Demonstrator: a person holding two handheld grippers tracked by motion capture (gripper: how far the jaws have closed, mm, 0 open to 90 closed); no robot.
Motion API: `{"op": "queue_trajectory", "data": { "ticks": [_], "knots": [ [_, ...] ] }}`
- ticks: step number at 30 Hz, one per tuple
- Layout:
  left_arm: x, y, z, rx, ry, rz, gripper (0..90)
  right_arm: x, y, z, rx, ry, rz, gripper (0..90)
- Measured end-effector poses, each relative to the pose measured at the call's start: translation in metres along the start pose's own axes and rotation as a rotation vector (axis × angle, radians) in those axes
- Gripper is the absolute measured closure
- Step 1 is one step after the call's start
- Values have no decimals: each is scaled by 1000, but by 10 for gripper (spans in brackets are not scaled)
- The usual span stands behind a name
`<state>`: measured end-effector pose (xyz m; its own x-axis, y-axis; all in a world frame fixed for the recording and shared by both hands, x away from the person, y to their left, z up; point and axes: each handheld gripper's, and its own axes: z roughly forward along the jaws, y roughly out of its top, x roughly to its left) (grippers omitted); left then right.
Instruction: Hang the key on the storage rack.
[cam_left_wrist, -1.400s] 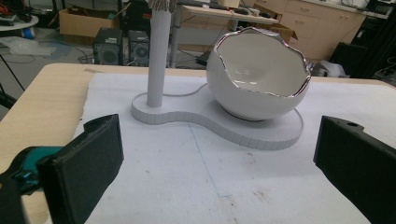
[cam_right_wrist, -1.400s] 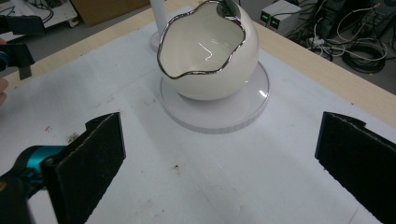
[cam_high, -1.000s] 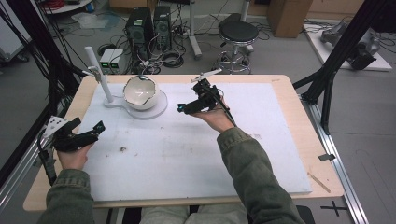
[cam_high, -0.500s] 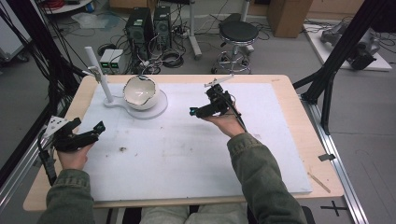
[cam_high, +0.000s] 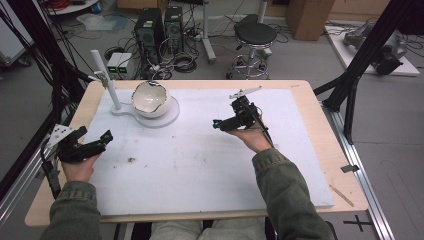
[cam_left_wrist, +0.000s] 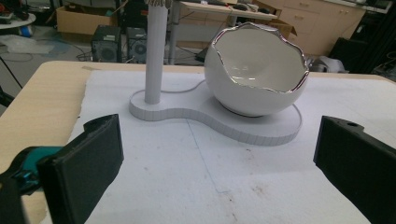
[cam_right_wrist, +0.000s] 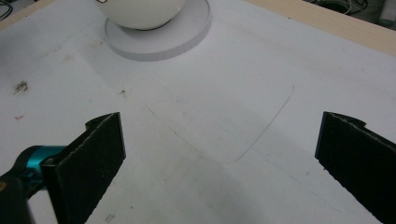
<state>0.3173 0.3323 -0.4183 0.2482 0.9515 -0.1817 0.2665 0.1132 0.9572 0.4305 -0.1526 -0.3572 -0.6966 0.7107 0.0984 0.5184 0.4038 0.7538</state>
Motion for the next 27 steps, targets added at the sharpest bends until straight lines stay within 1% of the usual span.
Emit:
{"op": "queue_trajectory", "data": {
  "ticks": [4, 7, 8, 9, 10, 11, 13, 15, 16, 17, 18, 22, 25, 26, 27],
  "knots": [
    [0, 0, 1, 2, -2, 0, 19, -4, -5, -6, -6, -10, 8, 6],
    [0, 0, 1, 8, -3, 5, 19, -9, -13, -15, -21, -33, 22, 6],
    [-1, -1, 1, 7, -4, 4, 19, -9, -13, -15, -21, -33, 22, 6],
    [-1, -1, 1, 9, -4, 7, 19, -10, -15, -17, -18, -43, 27, 6],
    [-1, -1, 1, 9, -3, 7, 19, -12, -17, -19, -14, -53, 21, 6],
    [-1, -1, 1, 10, -3, 7, 19, -14, -22, -23, -19, -67, 28, 6],
    [-1, -1, 1, 9, -5, 6, 19, -16, -24, -25, -22, -68, 33, 6],
    [-1, -1, 0, 10, -5, 8, 19, -20, -32, -31, -29, -87, 45, 6],
    [-1, -1, 0, 13, -4, 8, 19, -20, -32, -31, -29, -87, 45, 6],
    [-1, -1, 0, 14, -5, 10, 19, -23, -37, -34, -28, -93, 54, 6],
    [-1, -1, 1, 14, -5, 11, 19, -23, -37, -34, -28, -93, 54, 6],
    [-1, -1, 1, 12, -6, 6, 19, -28, -49, -41, -41, -110, 78, 6],
    [-2, -1, 1, 14, -8, 9, 19, -32, -55, -46, -29, -139, 81, 6],
    [-2, -1, 1, 14, -9, 8, 19, -32, -57, -48, -30, -147, 86, 6],
    [-3, -1, 1, 13, -9, 9, 19, -33, -59, -50, -43, -158, 91, 6]
  ]
}}
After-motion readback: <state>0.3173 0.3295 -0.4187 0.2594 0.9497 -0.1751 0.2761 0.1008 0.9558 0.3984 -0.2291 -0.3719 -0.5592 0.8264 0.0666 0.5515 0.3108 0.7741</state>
